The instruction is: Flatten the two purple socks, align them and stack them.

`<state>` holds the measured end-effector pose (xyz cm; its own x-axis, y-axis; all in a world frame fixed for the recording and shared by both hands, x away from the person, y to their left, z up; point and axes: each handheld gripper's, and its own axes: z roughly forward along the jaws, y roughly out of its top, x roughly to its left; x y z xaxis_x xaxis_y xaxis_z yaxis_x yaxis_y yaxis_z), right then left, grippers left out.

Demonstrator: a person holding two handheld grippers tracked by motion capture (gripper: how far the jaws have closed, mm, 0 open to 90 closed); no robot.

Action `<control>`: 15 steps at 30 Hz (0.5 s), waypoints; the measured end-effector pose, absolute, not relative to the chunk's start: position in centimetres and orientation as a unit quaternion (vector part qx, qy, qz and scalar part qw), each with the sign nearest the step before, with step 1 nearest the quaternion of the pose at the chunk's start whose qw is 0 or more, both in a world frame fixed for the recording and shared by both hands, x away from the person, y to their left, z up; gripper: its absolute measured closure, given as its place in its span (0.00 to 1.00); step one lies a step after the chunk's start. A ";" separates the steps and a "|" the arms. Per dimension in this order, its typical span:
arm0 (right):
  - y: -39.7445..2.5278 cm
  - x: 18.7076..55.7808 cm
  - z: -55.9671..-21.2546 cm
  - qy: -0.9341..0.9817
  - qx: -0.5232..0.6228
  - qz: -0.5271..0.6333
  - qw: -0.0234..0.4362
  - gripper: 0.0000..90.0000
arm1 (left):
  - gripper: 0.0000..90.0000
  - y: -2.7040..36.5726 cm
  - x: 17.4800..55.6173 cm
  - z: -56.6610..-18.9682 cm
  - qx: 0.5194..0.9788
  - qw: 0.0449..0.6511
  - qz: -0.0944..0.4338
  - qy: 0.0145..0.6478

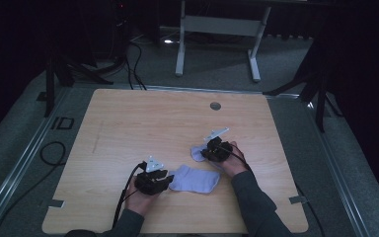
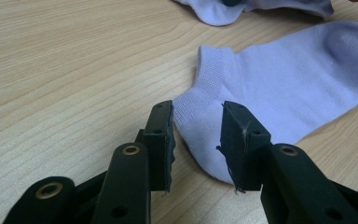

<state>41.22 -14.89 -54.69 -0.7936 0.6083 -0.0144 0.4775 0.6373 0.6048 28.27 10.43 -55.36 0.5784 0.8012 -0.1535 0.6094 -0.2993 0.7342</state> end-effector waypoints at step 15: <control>-16.0 38.5 -49.4 0.857 0.294 0.407 0.113 0.95 | 0.71 10.2 28.2 -55.5 0.801 0.389 0.121 0.439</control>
